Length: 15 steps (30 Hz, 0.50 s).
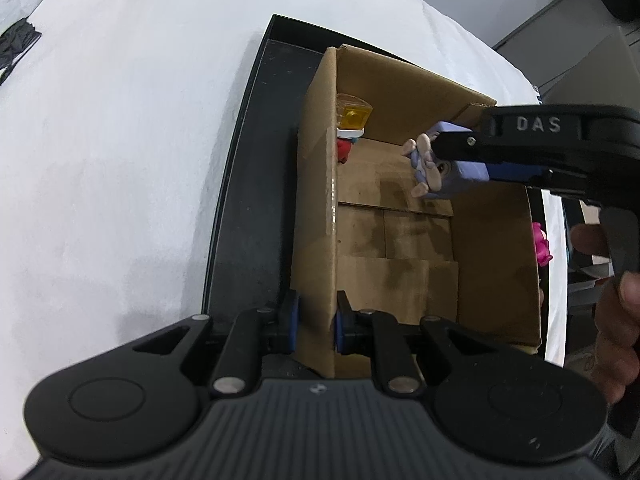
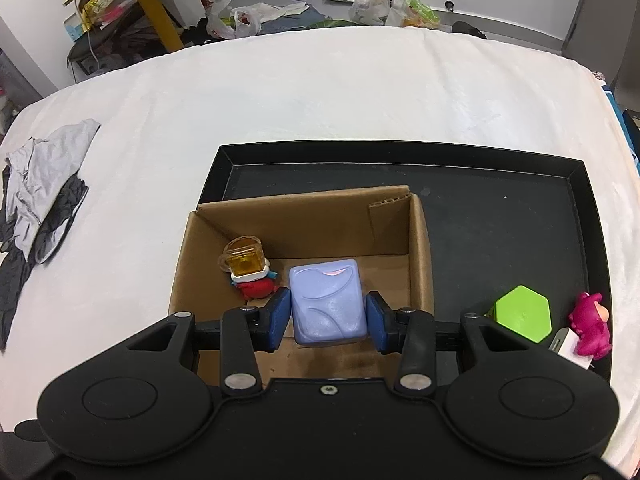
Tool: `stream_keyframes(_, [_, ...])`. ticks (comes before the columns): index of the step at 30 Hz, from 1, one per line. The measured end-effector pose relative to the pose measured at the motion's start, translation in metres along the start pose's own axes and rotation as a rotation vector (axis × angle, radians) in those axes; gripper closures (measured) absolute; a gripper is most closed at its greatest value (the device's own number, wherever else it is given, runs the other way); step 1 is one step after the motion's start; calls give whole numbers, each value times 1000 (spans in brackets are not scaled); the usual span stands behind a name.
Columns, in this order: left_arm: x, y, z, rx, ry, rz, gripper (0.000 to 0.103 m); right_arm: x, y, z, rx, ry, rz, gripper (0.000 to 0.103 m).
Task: Organize rigid objects
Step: 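Lower the lavender cube into the box and open the right gripper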
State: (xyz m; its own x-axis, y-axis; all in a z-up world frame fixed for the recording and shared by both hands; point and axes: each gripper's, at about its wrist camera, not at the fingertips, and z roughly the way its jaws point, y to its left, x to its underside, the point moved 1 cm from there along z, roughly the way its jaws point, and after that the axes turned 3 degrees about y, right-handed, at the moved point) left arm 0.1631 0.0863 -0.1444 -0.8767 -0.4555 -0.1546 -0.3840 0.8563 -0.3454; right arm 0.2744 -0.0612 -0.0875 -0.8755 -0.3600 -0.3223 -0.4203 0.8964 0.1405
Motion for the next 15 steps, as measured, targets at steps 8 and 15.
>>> stream_keyframes(8, [1,-2,-2,-10,-5,19,85,-5,2,1,-16,-63,13,57])
stream_keyframes(15, [0,-2,-5,-23,-8,17,85,-4,-1,1,-50,-24,20,52])
